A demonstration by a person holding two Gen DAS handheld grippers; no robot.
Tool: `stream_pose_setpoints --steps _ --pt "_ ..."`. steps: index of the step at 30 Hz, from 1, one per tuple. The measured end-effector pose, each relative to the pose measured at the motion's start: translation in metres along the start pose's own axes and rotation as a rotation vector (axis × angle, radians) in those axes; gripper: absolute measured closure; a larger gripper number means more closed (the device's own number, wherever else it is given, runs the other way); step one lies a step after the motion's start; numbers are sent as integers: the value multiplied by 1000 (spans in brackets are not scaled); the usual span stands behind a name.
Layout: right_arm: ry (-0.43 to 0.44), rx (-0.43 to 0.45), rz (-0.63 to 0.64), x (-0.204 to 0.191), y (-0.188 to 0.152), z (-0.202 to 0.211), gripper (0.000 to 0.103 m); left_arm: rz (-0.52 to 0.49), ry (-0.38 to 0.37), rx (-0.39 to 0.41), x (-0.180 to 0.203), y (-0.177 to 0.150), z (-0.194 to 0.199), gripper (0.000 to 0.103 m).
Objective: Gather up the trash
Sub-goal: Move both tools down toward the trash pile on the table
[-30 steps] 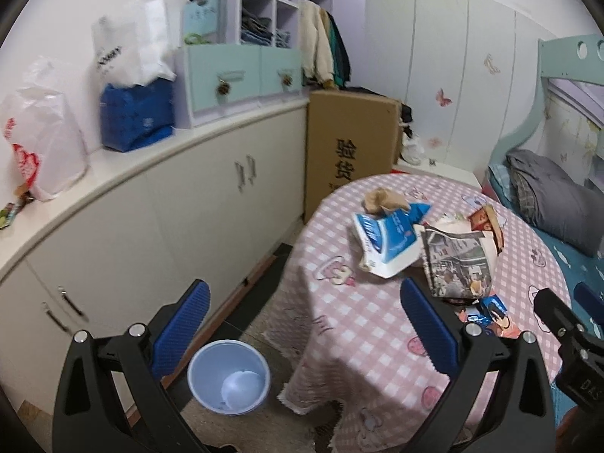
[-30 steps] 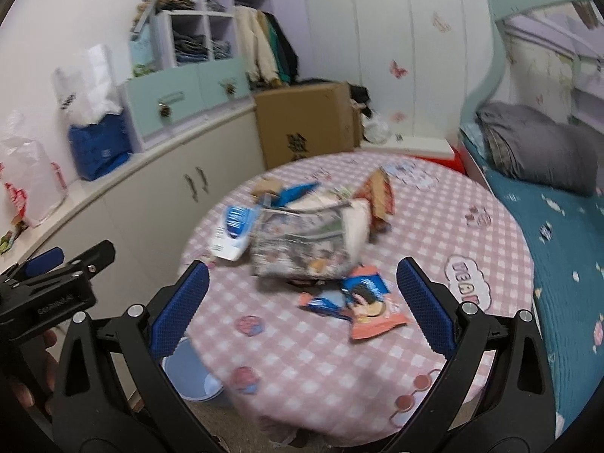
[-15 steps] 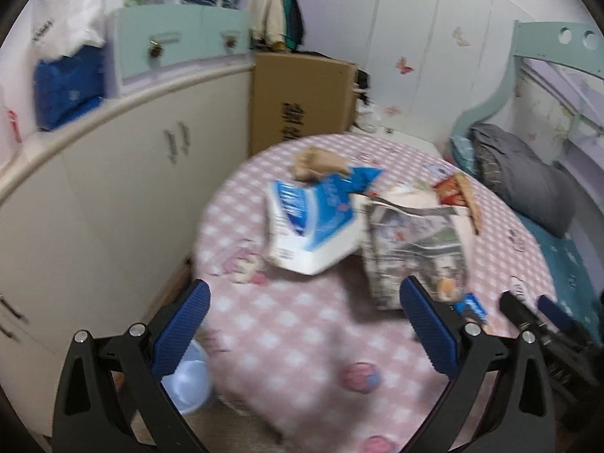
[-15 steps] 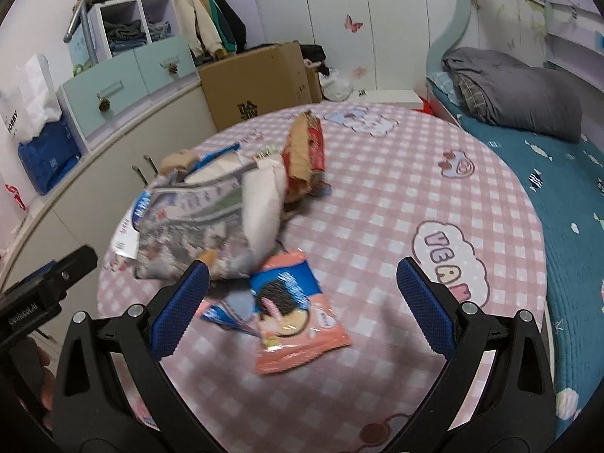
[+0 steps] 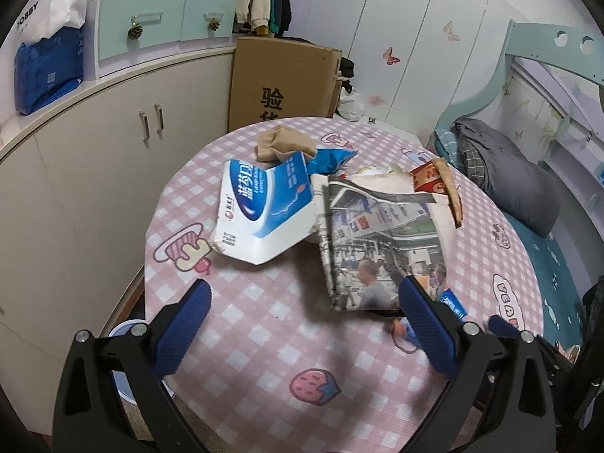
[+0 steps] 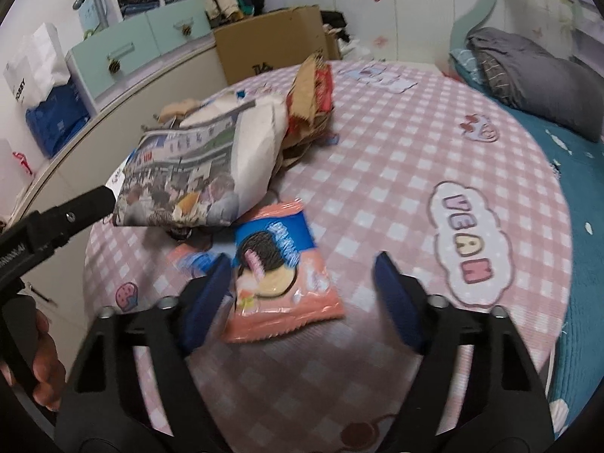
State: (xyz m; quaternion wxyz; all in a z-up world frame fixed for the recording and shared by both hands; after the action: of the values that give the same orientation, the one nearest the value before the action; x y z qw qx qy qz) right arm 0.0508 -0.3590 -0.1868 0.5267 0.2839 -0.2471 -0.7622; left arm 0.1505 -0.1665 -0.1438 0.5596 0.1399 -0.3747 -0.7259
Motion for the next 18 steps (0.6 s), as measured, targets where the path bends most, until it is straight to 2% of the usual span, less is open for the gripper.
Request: stream_pose_setpoints --steps 3,4,5,6,7,8,11,12,16,18 --pt "-23 -1 32 -4 0 -3 46 -3 -8 -6 2 1 -1 10" --pt "-28 -3 40 -4 0 -3 56 -6 -11 -5 4 1 -1 10" --pt "-31 -5 49 -4 0 -2 62 -9 -15 -5 6 0 -1 10" --pt "-30 -4 54 -3 0 -3 63 -9 -22 -9 9 1 -3 13" --pt "-34 -3 56 -2 -1 -2 79 -7 -30 -12 10 1 -4 17" --pt "-57 0 55 1 -1 -1 90 -6 -42 -16 12 2 -6 18" --pt "-56 3 38 10 -1 1 98 6 -66 -33 15 3 -13 27" --pt "-77 15 32 15 -1 3 98 16 -81 -42 15 4 -16 33" --pt "-106 66 -7 28 3 12 100 32 -104 -54 16 6 -22 45" --pt "-89 64 -19 32 5 13 100 39 -112 -65 16 6 -25 46"
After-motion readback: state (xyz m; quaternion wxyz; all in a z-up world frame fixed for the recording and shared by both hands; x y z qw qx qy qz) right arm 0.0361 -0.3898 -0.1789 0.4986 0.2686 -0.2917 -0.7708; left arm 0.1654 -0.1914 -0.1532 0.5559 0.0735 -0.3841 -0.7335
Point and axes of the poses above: each gripper's, at about its wrist camera, not at the fingertips, and z roughly against the way its jaws point, x to its right, y to its top, the point moved 1 cm from there along -z, roughly the way its jaws point, and after that the axes turned 3 degrees about -y, right-handed, at the moved point
